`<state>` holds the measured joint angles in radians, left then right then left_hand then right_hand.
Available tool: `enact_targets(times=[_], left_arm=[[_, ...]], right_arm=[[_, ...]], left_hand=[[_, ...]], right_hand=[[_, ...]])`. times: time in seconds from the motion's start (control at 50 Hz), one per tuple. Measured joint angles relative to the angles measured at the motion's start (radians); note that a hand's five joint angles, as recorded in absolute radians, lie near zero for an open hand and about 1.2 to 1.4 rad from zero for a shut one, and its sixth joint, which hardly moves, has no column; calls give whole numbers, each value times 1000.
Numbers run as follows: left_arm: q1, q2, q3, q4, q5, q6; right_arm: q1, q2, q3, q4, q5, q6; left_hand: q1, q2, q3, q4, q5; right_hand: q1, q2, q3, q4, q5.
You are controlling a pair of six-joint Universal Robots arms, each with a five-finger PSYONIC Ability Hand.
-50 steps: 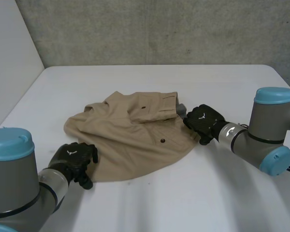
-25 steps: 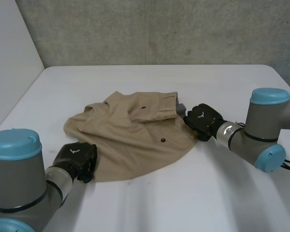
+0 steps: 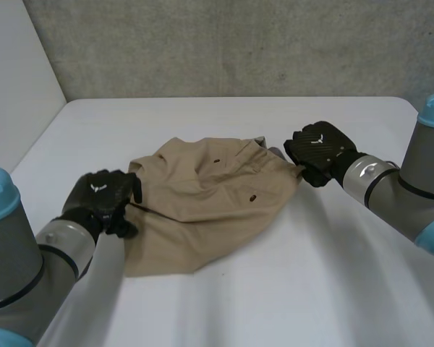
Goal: Fold the shorts.
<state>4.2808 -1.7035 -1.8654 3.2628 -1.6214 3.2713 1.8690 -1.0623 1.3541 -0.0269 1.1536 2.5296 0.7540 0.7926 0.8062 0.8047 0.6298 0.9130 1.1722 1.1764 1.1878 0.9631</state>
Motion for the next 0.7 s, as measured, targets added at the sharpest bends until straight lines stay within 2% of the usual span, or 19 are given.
enact_targets(times=[0.02,0.18,0.52,0.7], left_arm=[[-1,2,-6,-9,0,0],[-11,-11,-76,-73,-3,-4],[-4,-159,-77,6,-4,14],[3,-180,-73,49,-5,53]], right_arm=[[1,-3,6,0,3,1],[27,5,43,2,52,0],[27,2,79,-5,46,3],[26,1,86,-7,46,3]], left_hand=[[-83,-97,-105,-108,-107],[-103,-148,-159,-162,-165],[-103,-150,-159,-162,-167],[-92,-138,-148,-150,-152]], right_hand=[[0,0,0,0,0],[14,0,0,0,0],[14,0,0,0,0],[14,0,0,0,0]])
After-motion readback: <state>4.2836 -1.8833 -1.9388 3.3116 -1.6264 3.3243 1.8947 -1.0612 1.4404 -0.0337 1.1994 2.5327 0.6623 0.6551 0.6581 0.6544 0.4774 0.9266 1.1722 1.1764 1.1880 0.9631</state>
